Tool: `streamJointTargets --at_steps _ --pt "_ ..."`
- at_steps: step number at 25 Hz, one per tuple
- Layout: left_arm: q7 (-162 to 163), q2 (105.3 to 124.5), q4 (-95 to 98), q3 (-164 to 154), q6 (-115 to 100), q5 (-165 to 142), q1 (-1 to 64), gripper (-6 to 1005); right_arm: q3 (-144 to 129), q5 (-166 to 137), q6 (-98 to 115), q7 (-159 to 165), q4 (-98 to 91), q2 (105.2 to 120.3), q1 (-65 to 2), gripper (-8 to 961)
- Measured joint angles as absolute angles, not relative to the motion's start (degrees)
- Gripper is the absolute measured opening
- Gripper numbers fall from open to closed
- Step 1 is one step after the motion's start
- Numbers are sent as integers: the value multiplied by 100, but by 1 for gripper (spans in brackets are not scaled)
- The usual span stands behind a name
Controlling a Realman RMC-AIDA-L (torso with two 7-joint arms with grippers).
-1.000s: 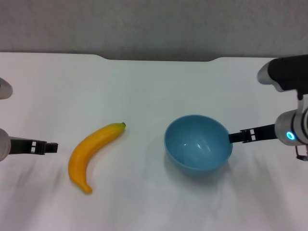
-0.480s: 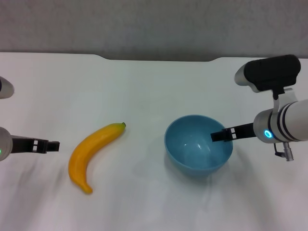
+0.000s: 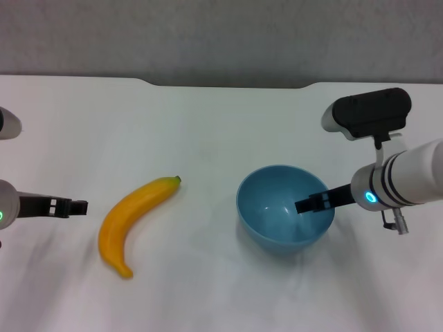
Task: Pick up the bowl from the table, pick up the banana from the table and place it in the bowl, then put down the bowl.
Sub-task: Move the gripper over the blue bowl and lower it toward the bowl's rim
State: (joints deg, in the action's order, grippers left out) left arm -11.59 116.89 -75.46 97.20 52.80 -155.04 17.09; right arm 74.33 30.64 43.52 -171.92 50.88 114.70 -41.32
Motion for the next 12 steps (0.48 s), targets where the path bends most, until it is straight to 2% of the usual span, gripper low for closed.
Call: streamJointTargets --at_steps 8,12 --pt "-1146 11689 -7547 9720 5264 -15501 1737 852 7213 3401 4211 -17192 4640 11478 -4449 879" --pt "-1127 11692 -7519 9679 5235 -15496 1749 852 7208 3417 4215 -17192 4569 11479 -4468 825"
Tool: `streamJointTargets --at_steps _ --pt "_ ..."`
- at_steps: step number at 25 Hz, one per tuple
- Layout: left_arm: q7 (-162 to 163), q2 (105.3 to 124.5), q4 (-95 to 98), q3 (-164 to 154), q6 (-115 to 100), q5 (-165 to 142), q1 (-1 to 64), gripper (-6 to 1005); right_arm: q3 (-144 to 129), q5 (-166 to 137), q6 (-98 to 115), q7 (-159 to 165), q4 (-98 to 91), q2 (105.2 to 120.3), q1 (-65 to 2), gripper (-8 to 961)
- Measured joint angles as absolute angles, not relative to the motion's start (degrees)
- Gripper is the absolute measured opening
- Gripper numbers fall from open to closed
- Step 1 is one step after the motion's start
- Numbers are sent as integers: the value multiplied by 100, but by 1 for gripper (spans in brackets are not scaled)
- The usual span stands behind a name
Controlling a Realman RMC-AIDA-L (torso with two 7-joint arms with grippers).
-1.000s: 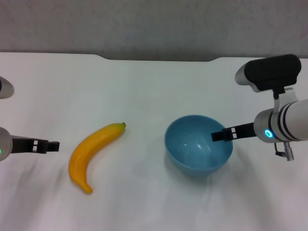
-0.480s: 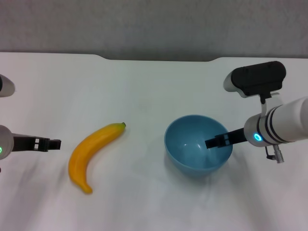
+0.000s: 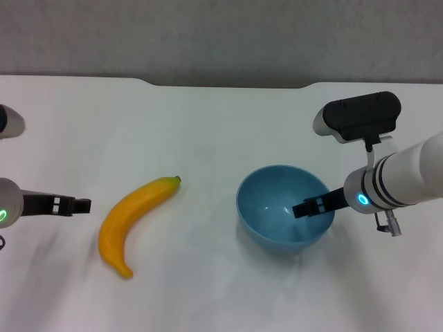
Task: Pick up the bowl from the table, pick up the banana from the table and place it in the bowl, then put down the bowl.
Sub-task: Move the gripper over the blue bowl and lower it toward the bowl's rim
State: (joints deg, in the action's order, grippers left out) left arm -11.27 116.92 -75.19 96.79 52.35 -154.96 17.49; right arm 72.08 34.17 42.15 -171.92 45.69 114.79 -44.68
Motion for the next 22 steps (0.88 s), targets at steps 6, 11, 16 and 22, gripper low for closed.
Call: streamJointTargets --at_steps 6,11,16,22 --pt "-1111 11697 -7499 9632 5177 -15495 1733 853 7040 3275 4233 -17192 4575 11479 -4473 620" --pt "-1109 11698 -7497 9632 5154 -15495 1710 853 6981 3031 4191 -17183 4603 11505 -4456 485" --pt "-1107 11698 -7497 9633 5126 -15495 1682 854 7027 3049 4050 -17177 4641 11505 -4340 363" --pt "-1107 11698 -7496 9633 5116 -15495 1679 854 7015 3039 4009 -17174 4663 11504 -4327 155"
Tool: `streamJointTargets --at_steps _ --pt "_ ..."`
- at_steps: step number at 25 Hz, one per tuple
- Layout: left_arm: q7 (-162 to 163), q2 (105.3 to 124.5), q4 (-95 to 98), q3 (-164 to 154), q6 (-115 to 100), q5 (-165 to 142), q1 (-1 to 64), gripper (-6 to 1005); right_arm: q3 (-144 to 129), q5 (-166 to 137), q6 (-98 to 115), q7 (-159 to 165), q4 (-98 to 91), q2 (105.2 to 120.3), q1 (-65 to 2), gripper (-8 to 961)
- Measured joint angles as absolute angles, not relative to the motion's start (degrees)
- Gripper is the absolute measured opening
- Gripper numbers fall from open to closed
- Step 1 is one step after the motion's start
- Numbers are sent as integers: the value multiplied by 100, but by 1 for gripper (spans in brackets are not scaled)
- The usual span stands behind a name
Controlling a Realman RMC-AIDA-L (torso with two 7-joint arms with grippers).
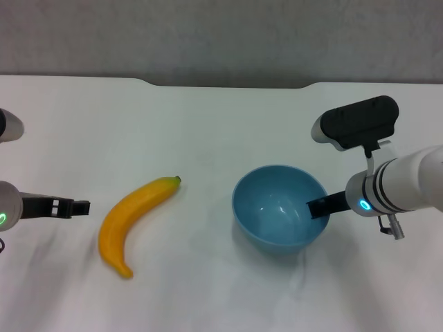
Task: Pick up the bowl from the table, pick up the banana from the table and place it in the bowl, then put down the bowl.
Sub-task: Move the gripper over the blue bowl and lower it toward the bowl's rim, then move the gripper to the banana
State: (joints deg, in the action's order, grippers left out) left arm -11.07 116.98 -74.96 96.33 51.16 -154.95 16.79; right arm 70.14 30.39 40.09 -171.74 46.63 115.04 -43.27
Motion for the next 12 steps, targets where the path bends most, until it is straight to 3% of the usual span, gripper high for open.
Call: streamJointTargets --at_steps 1,12 --pt "-1107 11698 -7488 9633 5110 -15495 1677 855 7010 3047 3997 -17174 4669 11505 -4323 118" --pt "-1393 11693 -7654 9633 4941 -14903 1438 856 7276 2681 4045 -17174 5854 11479 -3557 71"
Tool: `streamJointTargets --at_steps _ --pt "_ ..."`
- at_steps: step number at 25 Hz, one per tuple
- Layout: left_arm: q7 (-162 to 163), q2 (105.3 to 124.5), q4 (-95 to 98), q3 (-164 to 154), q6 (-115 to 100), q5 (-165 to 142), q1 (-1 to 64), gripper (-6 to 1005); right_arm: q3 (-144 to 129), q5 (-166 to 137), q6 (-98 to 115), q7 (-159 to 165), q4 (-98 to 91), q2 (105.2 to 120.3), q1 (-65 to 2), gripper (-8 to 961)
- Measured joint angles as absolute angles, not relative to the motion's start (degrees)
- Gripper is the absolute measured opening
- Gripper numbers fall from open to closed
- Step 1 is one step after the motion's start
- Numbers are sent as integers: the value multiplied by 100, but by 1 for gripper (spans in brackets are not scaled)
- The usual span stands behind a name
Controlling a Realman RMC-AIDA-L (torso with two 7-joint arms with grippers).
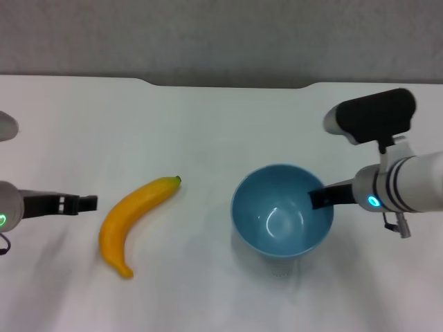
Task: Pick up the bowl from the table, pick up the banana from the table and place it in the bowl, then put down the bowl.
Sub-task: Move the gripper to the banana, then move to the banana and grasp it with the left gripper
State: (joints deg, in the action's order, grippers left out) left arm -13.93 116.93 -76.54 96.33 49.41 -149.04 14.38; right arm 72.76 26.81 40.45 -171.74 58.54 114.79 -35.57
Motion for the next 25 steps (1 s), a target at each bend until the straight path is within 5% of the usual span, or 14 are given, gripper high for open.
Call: streamJointTargets --at_steps 25 --pt "-2677 11699 -6441 8547 3585 -13699 1809 857 7234 2152 4125 -17177 7632 11471 -2684 36"
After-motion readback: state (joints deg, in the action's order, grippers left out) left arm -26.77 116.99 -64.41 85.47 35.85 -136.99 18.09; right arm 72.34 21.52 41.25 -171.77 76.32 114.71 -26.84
